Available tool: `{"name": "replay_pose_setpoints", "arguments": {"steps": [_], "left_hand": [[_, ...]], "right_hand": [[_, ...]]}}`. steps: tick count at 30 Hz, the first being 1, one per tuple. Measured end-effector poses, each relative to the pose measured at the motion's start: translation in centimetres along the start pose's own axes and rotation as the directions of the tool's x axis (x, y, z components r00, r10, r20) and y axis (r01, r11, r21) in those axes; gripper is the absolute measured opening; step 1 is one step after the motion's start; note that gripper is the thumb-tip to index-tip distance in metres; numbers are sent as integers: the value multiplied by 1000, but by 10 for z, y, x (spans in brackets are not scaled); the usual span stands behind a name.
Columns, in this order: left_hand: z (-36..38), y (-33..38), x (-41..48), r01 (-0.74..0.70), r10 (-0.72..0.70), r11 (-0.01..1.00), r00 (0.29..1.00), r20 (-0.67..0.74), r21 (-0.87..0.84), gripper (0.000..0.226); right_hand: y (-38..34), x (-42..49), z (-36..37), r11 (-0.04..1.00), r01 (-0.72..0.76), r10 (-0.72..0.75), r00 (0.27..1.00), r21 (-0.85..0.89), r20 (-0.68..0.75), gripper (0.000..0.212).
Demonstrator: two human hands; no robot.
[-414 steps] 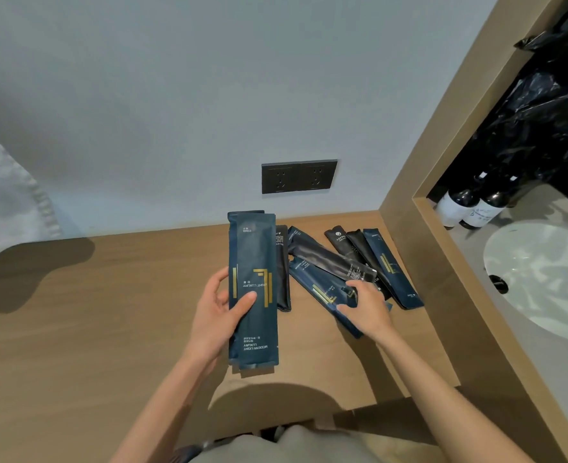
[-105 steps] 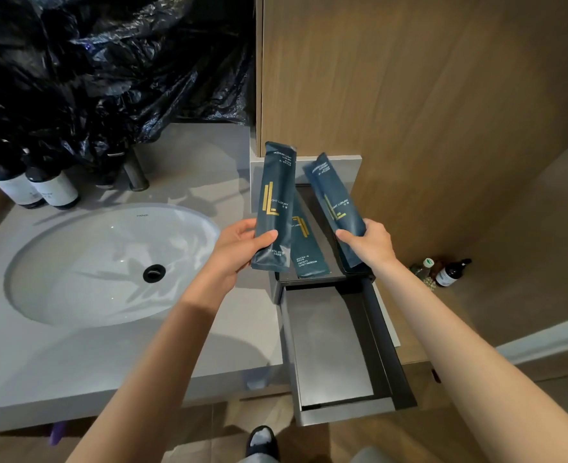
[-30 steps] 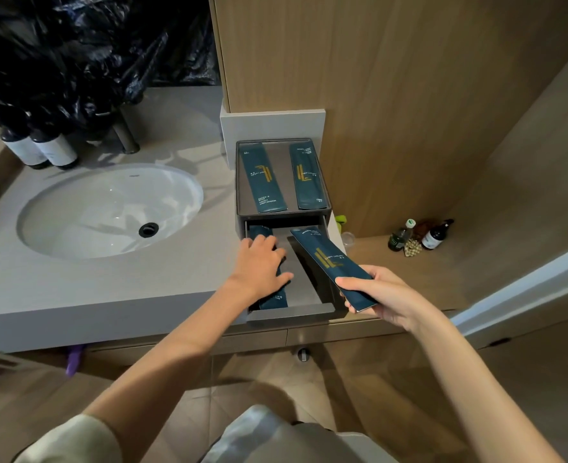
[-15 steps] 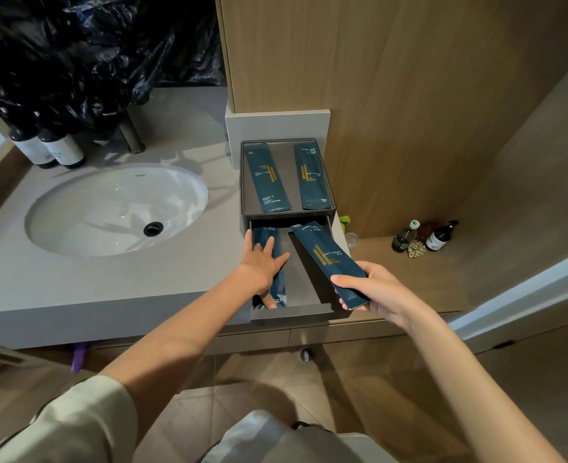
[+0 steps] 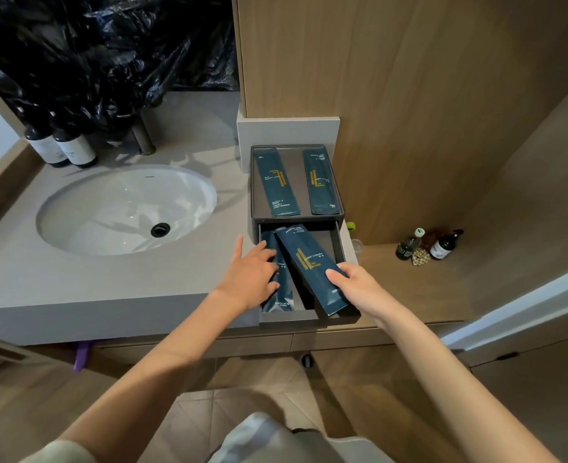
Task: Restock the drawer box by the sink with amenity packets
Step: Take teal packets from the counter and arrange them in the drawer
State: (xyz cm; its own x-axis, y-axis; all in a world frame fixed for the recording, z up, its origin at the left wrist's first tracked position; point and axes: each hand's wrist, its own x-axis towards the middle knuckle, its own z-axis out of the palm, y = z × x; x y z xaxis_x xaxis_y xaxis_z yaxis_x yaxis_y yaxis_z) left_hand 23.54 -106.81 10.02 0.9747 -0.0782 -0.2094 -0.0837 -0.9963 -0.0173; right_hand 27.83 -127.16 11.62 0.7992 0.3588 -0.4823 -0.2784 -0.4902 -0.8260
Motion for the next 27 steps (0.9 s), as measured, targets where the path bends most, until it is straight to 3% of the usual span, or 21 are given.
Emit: {"name": "replay_pose_setpoints", "arguments": {"steps": [6,12,19,27], "left_hand": [[20,-9,-27,165,-227,934,959,-171,-317,57],[29,-10,-36,205,-328,758,941,-90,-619,71],[30,-8,-31,214,-338,608,941,-5,-765,70],[33,-5,-26,199,-338,580,941,-11,-790,66]], "right_hand": [[-5,26,30,999,-26,24,999,-39,-46,19],[-6,39,44,998,-61,58,995,-33,-79,16],[5,47,47,981,-17,-13,989,-191,-150,51],[11,53,40,930,57,-99,990,-363,-99,72]]}}
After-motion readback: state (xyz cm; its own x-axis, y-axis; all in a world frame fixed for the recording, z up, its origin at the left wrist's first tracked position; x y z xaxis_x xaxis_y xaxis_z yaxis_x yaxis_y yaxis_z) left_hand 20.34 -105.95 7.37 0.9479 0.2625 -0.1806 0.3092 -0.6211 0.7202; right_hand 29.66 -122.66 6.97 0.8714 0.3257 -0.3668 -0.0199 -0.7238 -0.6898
